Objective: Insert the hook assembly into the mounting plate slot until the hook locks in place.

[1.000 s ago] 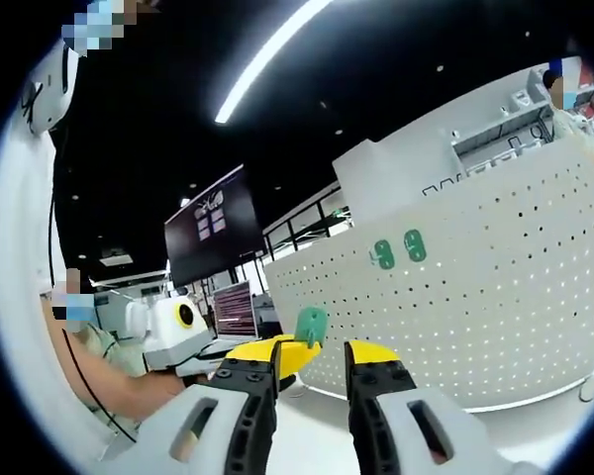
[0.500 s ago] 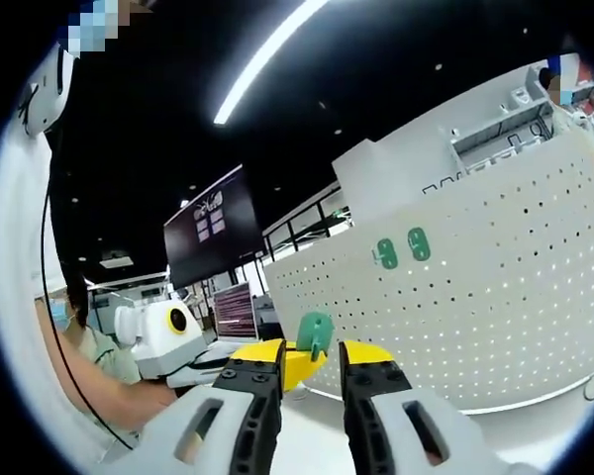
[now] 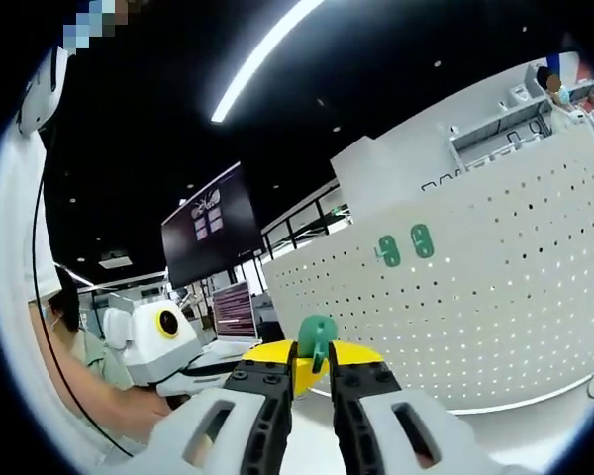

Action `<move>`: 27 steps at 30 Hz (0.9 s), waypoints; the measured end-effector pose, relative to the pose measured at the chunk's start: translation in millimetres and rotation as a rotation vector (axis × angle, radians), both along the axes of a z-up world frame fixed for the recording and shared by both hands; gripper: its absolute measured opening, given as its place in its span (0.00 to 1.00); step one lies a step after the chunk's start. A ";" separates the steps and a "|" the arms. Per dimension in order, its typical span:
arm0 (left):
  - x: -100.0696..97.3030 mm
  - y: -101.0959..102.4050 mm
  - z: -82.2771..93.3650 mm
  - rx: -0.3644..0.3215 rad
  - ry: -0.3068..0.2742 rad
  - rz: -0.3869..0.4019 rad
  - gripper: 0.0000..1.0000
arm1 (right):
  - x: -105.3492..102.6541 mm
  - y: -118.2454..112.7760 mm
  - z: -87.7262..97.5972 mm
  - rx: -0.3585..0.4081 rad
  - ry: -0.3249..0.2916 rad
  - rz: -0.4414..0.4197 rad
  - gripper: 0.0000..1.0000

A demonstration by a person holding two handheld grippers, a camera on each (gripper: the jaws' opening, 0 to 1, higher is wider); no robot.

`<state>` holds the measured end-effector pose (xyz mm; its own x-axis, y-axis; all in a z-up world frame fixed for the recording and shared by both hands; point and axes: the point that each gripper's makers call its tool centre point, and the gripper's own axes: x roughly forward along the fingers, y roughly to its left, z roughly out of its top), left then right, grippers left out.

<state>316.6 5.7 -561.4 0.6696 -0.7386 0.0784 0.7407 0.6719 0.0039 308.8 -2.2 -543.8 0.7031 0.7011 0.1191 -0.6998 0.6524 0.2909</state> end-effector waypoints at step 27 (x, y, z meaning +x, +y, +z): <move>-4.9 -4.5 0.1 0.001 0.004 -0.001 0.03 | 0.8 -0.6 -0.6 -0.025 -0.015 -0.029 0.02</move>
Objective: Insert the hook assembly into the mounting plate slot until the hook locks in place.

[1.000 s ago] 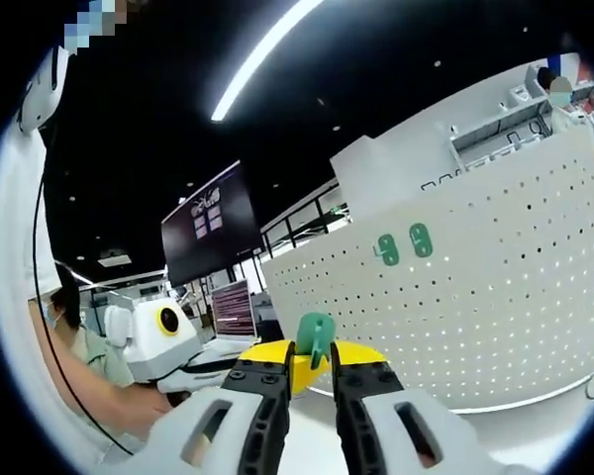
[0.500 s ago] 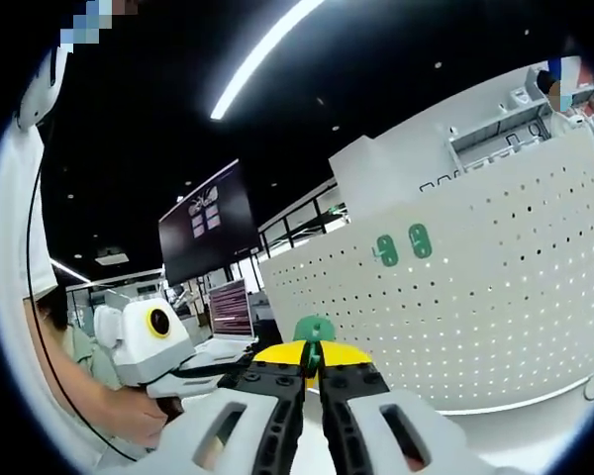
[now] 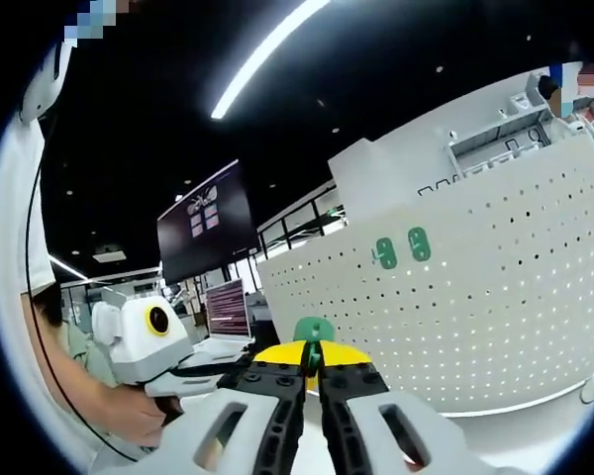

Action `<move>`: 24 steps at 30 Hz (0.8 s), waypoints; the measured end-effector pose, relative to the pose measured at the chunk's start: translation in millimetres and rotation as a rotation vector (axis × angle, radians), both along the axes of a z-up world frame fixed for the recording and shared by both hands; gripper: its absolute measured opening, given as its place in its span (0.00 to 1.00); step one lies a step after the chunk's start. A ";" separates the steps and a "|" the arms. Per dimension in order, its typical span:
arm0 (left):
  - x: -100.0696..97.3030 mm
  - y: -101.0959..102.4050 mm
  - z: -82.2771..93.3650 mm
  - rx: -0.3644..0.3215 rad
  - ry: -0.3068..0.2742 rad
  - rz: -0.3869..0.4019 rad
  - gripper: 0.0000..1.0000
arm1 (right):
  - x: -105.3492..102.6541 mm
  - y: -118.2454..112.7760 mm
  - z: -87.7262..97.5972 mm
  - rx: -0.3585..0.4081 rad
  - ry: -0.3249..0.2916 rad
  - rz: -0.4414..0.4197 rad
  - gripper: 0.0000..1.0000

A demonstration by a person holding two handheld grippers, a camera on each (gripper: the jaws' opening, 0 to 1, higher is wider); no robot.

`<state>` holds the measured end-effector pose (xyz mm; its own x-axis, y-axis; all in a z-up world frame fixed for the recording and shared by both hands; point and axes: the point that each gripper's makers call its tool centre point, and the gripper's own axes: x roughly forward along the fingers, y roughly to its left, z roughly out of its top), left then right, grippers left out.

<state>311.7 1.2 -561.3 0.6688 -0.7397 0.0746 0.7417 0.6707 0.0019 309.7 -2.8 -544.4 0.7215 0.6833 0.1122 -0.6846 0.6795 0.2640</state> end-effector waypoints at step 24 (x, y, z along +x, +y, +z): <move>10.8 10.0 -15.9 0.027 0.078 0.044 0.59 | 0.5 -4.6 -3.3 -0.003 0.016 -0.010 0.01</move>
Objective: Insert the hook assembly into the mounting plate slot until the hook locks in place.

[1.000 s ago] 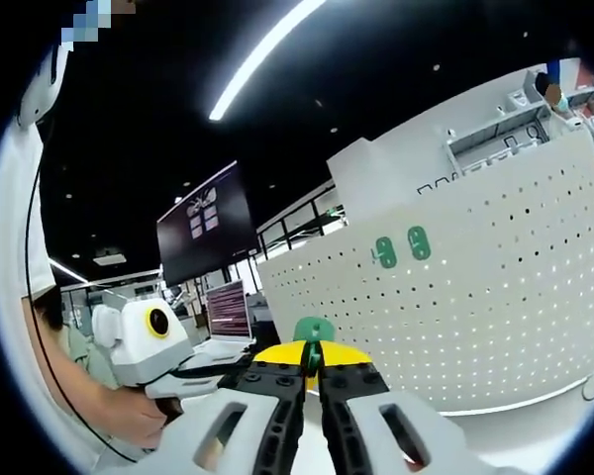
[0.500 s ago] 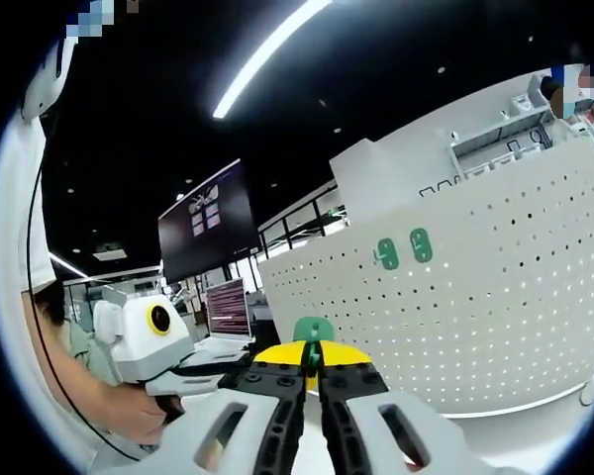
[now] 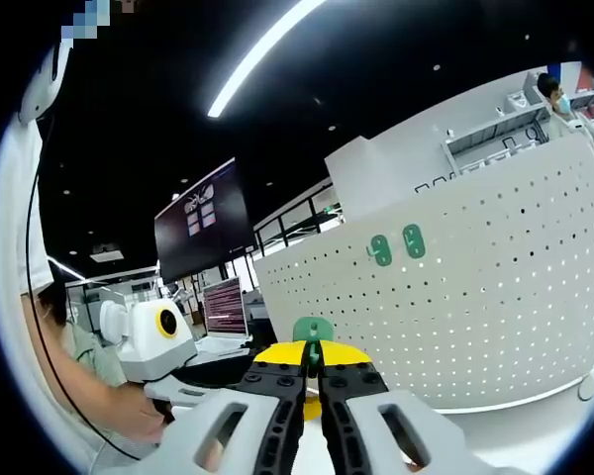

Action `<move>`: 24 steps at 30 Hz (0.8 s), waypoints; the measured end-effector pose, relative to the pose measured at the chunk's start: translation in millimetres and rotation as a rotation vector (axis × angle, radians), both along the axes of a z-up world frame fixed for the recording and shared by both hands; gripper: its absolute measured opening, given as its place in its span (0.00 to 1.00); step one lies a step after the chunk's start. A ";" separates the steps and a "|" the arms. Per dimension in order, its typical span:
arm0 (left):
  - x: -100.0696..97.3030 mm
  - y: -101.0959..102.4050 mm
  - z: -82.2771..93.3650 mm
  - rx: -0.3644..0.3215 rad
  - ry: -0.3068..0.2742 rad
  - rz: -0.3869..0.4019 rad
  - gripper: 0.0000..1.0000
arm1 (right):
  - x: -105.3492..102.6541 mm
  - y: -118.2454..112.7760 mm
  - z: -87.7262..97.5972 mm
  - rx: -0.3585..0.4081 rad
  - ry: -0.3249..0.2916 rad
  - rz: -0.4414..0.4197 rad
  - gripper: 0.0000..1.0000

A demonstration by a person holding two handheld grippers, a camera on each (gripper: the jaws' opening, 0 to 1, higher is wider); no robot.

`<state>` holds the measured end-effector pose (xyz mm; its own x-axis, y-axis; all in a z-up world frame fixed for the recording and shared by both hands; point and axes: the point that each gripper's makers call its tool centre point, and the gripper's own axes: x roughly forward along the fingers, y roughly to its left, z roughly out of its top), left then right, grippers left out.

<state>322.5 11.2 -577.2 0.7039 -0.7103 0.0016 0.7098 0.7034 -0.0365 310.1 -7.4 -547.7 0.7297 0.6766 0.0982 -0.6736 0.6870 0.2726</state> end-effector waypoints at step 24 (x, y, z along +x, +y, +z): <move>2.3 4.4 -10.0 0.020 0.034 0.033 0.80 | -0.7 2.5 -5.0 -0.263 -0.148 -0.049 0.01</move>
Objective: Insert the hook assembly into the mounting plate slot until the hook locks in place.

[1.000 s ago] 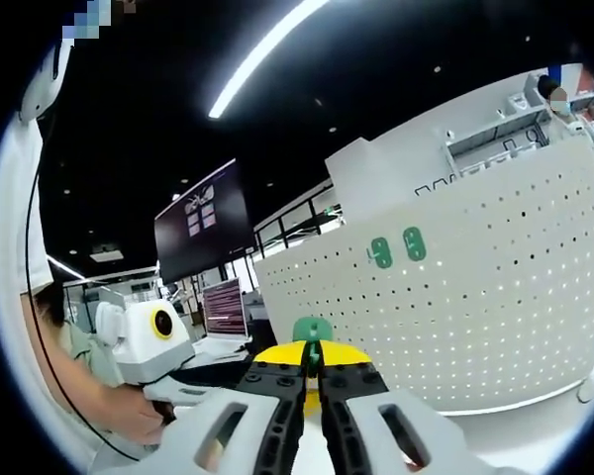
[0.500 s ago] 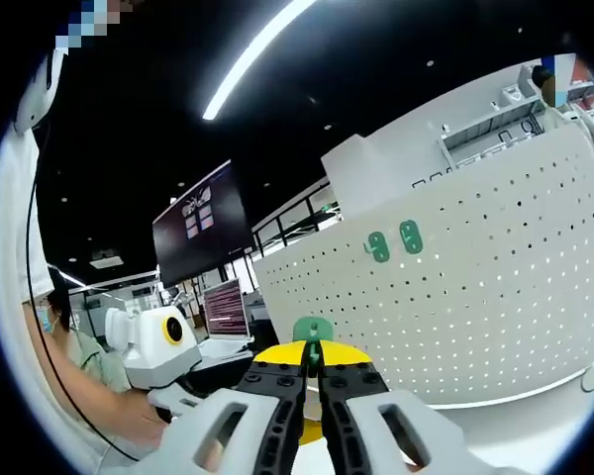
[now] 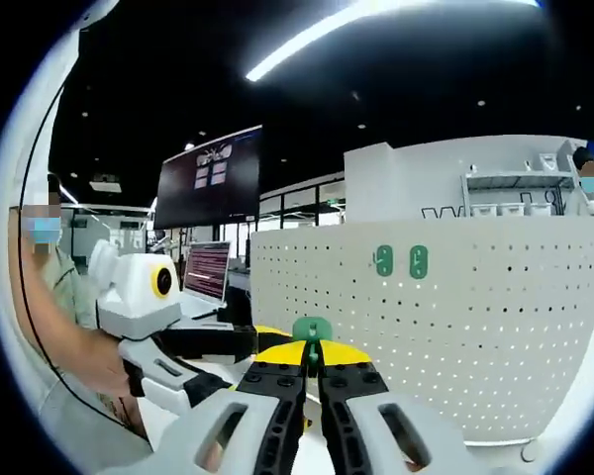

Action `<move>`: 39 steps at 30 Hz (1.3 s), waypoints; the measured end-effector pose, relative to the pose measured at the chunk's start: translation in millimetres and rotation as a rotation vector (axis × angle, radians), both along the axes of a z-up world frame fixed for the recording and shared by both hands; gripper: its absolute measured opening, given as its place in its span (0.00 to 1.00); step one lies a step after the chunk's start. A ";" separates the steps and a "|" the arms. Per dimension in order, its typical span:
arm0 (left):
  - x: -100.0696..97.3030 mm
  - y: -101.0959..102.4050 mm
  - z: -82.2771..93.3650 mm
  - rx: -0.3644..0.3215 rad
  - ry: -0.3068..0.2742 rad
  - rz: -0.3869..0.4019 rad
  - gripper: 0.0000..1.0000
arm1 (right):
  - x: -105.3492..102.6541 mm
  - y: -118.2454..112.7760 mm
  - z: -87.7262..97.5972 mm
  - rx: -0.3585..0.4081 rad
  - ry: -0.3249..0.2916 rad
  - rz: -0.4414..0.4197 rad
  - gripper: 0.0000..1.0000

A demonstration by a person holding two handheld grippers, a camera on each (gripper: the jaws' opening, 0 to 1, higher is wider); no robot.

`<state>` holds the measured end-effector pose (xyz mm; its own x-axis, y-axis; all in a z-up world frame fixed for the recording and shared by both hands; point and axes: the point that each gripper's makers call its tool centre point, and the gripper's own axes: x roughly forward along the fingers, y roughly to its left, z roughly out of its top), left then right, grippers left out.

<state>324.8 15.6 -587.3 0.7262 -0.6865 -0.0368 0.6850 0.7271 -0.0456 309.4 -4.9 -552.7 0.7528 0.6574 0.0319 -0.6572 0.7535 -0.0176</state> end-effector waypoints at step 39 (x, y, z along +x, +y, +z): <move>-10.8 38.1 -19.4 0.030 0.057 0.062 0.74 | 52.1 -23.8 22.6 0.037 0.021 -0.109 0.01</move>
